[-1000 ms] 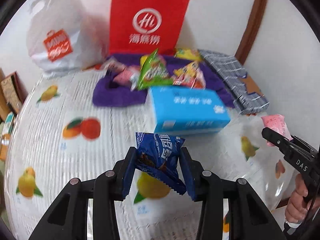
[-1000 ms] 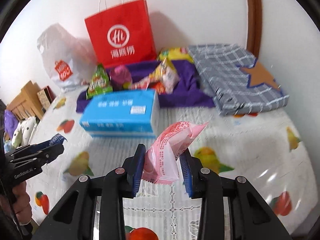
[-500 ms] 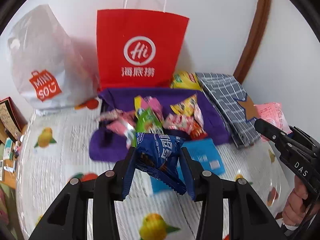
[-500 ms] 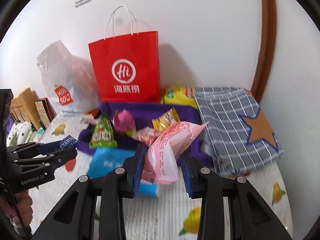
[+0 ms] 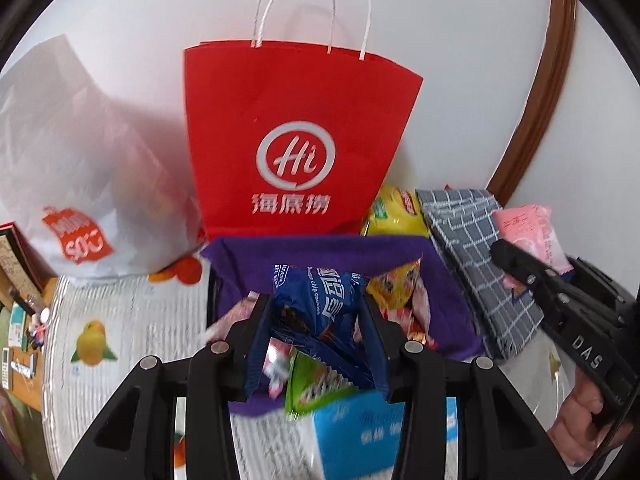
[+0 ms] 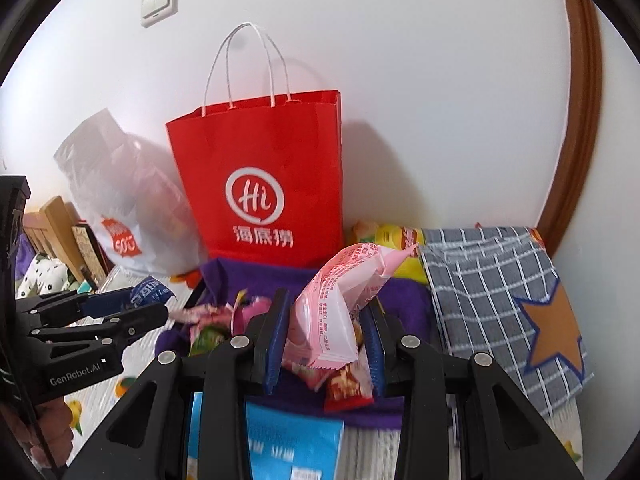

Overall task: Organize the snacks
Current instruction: 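Carry the blue packet and pink packet over the purple towel with both tools, then lower both packets onto the towel among the other snacks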

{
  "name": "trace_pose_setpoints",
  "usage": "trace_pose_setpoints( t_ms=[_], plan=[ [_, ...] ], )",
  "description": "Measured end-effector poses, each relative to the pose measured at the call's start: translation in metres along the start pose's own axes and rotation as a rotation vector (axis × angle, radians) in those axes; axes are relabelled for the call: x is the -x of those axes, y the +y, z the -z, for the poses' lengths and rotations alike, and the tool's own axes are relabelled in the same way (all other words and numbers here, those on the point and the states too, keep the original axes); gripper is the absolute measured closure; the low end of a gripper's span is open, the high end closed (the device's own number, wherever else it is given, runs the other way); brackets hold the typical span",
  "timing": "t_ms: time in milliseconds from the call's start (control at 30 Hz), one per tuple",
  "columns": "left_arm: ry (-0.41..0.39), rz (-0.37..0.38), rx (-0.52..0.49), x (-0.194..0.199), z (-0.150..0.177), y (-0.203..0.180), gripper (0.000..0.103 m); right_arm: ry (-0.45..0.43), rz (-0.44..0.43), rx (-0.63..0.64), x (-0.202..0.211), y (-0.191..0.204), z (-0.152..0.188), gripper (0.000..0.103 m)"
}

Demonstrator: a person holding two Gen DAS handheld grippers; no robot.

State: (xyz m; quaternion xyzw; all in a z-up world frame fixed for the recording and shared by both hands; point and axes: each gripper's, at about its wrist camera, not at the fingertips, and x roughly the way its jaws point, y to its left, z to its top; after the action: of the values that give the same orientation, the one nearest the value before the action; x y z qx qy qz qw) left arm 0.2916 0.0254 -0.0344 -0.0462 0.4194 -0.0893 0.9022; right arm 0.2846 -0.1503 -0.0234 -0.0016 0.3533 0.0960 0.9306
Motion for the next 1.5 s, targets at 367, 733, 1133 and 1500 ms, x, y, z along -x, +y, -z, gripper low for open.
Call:
trace_pose_setpoints(
  t_ms=[367,733,1133,1500],
  plan=[
    [0.054,-0.028,-0.007,-0.067,-0.013,-0.002,0.062,0.091,0.009,-0.022,-0.063,-0.026,0.01,0.068],
    [0.085,-0.015,0.033,-0.078,-0.01,0.021,0.062,0.145,0.024,-0.007,-0.089,-0.037,0.018,0.068],
    [0.093,-0.037,0.041,-0.082,-0.009,0.024,0.062,0.144,0.03,-0.02,-0.086,-0.051,0.016,0.068],
    [0.103,-0.043,0.055,-0.084,-0.009,0.028,0.062,0.156,0.055,-0.02,-0.088,-0.058,0.016,0.068]
  ],
)
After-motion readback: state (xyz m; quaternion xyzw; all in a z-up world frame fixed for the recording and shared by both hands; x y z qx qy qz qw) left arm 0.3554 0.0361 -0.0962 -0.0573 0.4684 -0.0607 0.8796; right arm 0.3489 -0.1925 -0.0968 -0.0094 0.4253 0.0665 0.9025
